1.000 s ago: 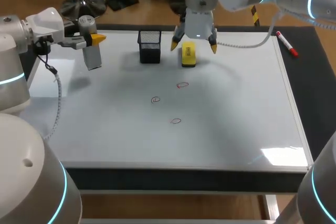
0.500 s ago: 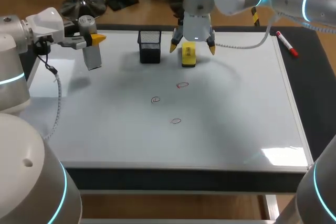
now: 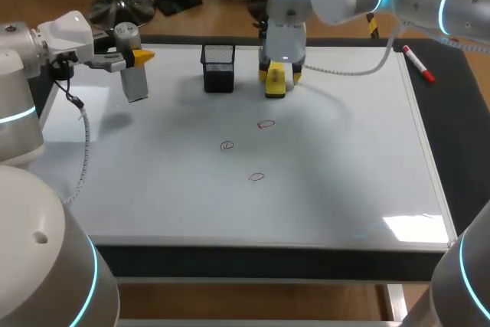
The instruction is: Pick up the inspection probe, press it on each red-marked spot on the whiteboard one by one, put down the probe, pick up the eraser, and wipe off all the red marks.
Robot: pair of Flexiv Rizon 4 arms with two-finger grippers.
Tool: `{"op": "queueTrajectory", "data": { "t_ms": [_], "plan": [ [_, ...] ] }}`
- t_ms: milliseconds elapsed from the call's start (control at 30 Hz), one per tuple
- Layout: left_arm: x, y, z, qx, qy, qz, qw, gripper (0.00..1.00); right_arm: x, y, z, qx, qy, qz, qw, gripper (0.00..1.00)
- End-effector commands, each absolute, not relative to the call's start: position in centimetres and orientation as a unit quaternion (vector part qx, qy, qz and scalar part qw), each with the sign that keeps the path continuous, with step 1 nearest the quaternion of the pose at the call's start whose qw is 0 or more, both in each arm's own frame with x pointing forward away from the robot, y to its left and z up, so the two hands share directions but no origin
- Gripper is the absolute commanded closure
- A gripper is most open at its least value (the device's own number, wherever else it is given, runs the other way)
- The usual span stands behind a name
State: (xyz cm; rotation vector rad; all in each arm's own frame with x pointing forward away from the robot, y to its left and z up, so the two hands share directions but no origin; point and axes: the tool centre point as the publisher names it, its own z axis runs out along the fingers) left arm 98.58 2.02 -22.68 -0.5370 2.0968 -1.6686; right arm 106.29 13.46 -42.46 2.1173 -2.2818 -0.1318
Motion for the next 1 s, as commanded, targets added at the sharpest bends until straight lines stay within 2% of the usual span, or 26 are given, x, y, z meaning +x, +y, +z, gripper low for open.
{"op": "queueTrajectory", "data": {
  "t_ms": [33, 233, 1000],
  "plan": [
    [98.6, 2.0, -22.6, -0.192, 0.751, -0.598, 0.204, 1.00, 106.5, 13.2, -41.6, 0.670, -0.741, -0.036, 0.015, 1.00],
    [98.6, 2.0, -22.6, -0.192, 0.751, -0.598, 0.204, 1.00, 106.4, 11.7, -39.5, 0.606, -0.795, -0.022, 0.011, 1.00],
    [98.6, 2.0, -22.6, -0.192, 0.751, -0.598, 0.204, 1.00, 102.4, 0.0, -36.1, 0.395, -0.918, 0.006, 0.009, 1.00]
  ]
}}
